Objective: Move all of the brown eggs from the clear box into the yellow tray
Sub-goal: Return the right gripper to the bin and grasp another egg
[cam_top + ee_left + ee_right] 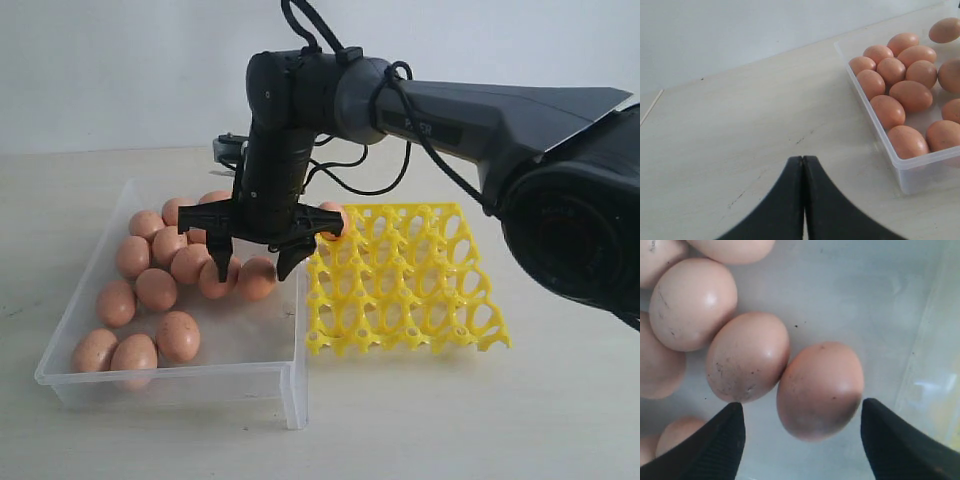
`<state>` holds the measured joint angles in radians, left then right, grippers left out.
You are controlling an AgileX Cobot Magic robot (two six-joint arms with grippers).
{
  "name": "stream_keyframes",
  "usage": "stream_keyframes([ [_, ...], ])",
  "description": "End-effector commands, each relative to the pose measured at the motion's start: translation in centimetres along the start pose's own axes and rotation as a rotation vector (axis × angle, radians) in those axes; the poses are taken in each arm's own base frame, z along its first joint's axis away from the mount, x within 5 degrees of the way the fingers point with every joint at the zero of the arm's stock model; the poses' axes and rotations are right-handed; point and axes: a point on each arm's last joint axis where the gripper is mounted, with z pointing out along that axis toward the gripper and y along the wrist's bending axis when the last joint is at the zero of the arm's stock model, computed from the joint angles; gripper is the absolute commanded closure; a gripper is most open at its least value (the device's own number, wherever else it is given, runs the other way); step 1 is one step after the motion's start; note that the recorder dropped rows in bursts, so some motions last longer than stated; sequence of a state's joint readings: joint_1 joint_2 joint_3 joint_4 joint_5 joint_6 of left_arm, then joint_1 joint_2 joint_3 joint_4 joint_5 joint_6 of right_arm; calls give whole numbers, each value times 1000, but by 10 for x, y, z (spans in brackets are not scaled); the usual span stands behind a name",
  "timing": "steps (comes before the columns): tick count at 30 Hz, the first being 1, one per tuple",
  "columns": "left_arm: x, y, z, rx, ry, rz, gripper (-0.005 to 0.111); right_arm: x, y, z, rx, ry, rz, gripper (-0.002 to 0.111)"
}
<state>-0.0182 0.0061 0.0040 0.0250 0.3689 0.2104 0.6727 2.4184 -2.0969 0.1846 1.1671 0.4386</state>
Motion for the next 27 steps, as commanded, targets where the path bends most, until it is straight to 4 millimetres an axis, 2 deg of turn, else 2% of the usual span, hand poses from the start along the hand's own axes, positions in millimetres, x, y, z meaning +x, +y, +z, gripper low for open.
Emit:
stream_keyframes([
  [1, -2, 0, -1, -2, -18, -5, 107, -1, -5, 11, 55, 5, -17, 44],
  [9, -2, 0, -1, -2, -18, -5, 107, -6, -15, 18, 155, -33, -55, 51],
  [14, -2, 0, -1, -2, -18, -5, 107, -10, -15, 18, 150, -79, -68, 53],
  [16, -2, 0, -1, -2, -18, -5, 107, -11, -14, 18, 144, -90, -69, 61],
  [18, -2, 0, -1, -2, -18, -5, 107, -12, -14, 18, 140, -99, -81, 81],
  [19, -2, 0, -1, -2, -18, -5, 107, -12, -13, 18, 140, -99, -101, 97],
  [20, -2, 0, -1, -2, -18, -5, 107, -12, -13, 18, 139, -102, -127, 108],
  [22, -2, 0, -1, -2, -18, -5, 107, -11, -6, 10, 124, -129, -163, 108],
  [24, -2, 0, -1, -2, -18, -5, 107, -15, 5, -14, 74, -229, -182, 108],
  [26, -2, 0, -1, -2, -18, -5, 107, -21, 15, -54, 22, -399, -215, 108],
  [27, -2, 0, -1, -2, -18, -5, 107, -22, 16, -66, 23, -457, -236, 108],
])
